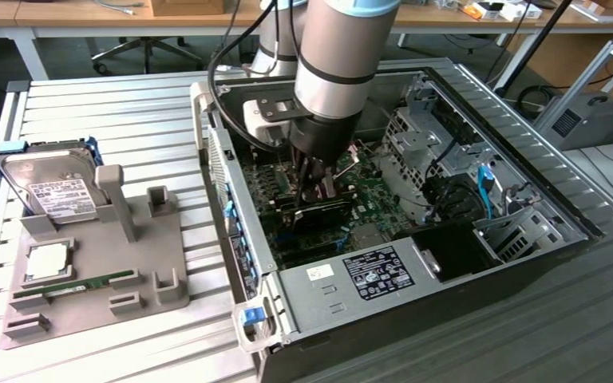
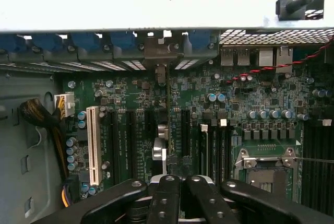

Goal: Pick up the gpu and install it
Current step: 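Press down on the gpu until it lock into place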

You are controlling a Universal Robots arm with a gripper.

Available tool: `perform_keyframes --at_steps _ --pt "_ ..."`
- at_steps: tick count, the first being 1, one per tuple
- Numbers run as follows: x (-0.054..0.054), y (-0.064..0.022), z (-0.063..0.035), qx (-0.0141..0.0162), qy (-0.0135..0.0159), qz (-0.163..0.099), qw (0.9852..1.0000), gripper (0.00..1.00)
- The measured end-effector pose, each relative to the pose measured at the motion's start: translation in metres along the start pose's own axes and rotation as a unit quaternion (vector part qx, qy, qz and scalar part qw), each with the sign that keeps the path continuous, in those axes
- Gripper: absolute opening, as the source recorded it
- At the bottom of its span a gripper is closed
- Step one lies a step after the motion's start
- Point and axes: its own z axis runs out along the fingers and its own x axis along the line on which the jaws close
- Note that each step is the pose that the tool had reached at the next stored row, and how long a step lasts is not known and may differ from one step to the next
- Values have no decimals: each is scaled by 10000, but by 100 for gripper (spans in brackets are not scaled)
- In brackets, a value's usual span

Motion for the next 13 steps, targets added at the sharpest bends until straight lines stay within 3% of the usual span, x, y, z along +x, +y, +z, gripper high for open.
perform_keyframes --at_steps 13 --pt "2 6 44 -1 2 0 10000 11"
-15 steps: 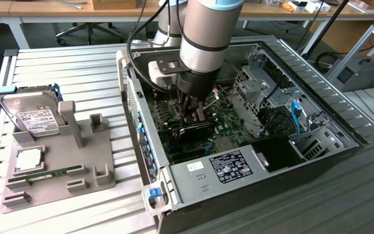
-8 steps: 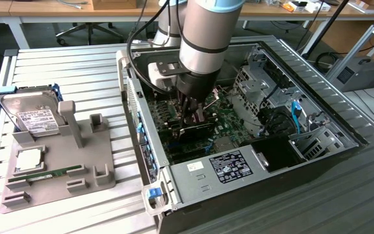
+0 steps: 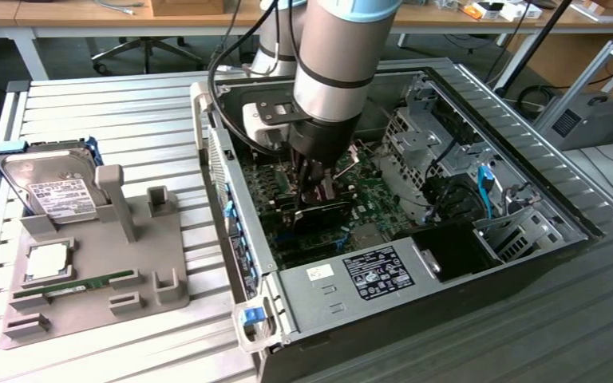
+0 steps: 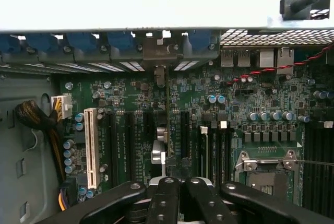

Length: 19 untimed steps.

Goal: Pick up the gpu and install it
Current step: 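Press down on the gpu until it lock into place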

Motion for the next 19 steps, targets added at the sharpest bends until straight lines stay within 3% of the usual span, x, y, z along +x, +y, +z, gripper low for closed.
perform_keyframes --at_steps 10,15,19 --pt "0 5 7 1 -3 0 10000 11" --pt "-2 5 -109 1 8 0 10000 11" --pt "-3 5 -146 1 10 0 10000 11"
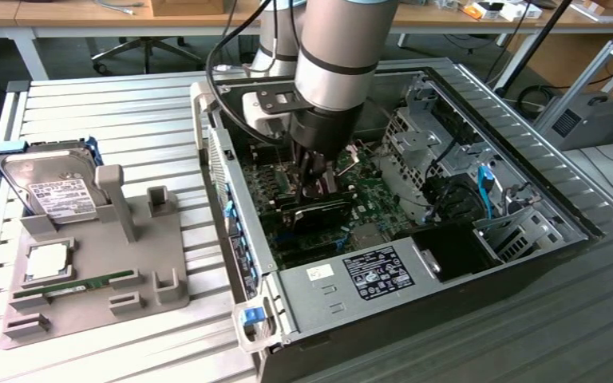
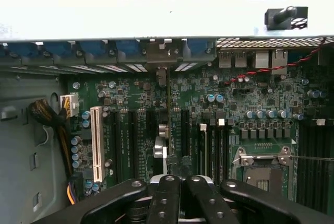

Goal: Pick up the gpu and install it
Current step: 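Press down on the gpu until it lock into place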

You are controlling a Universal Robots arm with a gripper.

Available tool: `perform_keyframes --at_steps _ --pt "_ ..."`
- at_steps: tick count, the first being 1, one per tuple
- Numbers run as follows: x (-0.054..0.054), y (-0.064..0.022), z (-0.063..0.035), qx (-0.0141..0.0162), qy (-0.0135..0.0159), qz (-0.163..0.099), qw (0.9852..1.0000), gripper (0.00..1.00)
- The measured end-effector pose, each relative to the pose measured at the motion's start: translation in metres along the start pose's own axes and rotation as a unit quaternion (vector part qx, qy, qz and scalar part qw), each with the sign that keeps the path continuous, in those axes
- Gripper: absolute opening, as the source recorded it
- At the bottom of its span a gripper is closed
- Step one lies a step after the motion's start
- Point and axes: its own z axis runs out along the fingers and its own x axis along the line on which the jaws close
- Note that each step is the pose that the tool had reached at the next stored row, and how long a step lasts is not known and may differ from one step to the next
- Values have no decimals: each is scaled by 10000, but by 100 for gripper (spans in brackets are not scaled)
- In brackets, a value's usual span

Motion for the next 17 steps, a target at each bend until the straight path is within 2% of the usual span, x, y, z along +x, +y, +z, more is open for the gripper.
perform_keyframes --at_steps 4,11,17 --pt "-1 -27 -1 -1 1 0 10000 11" --pt "-2 -187 0 -2 1 0 10000 11" --pt "-3 -188 0 -2 1 0 10000 11"
